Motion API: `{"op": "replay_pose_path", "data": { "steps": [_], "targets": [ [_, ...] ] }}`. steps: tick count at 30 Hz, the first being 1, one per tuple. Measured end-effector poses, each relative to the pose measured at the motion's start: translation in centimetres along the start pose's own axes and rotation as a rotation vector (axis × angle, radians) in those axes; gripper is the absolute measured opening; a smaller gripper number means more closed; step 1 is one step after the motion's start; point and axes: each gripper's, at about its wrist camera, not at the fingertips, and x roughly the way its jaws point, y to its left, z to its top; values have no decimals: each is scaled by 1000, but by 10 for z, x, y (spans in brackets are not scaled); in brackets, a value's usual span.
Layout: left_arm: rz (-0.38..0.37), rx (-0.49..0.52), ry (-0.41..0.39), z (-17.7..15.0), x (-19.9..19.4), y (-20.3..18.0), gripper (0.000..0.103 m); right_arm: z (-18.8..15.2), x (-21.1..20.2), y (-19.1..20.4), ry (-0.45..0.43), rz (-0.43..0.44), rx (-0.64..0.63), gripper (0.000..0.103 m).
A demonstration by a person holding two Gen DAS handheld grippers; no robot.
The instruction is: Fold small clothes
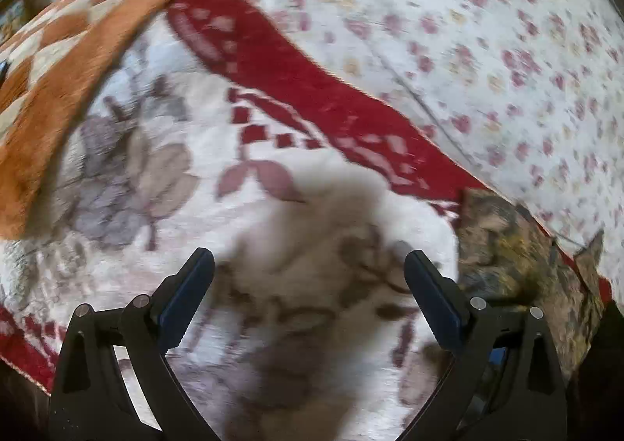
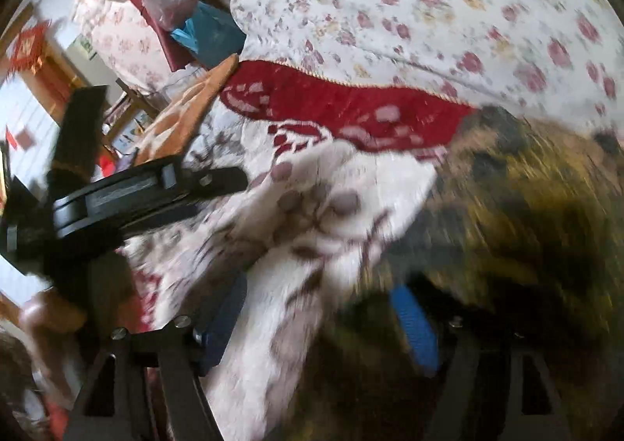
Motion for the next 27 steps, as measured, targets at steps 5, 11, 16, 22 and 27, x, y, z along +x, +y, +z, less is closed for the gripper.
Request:
{"op": "replay_pose_path", "data": {
  "steps": [5, 11, 16, 22, 27],
  "targets": [
    [-149, 101, 23, -10, -3, -41, 98, -35, -98, -36, -64, -111, 17, 74],
    [-192, 214, 107, -30, 17, -95, 98, -49, -221, -135, -198, -600, 165, 78],
    [-83, 320, 183, -51, 41, -121, 98, -66, -233, -207, -66, -744, 249, 80],
    [-5, 389, 153, -62, 46, -138, 98, -79, -218, -179, 7, -815, 3, 5],
    [-16, 376, 138, -61, 43, -139, 98, -63, -239, -192, -62, -905, 20, 4]
  ]
}}
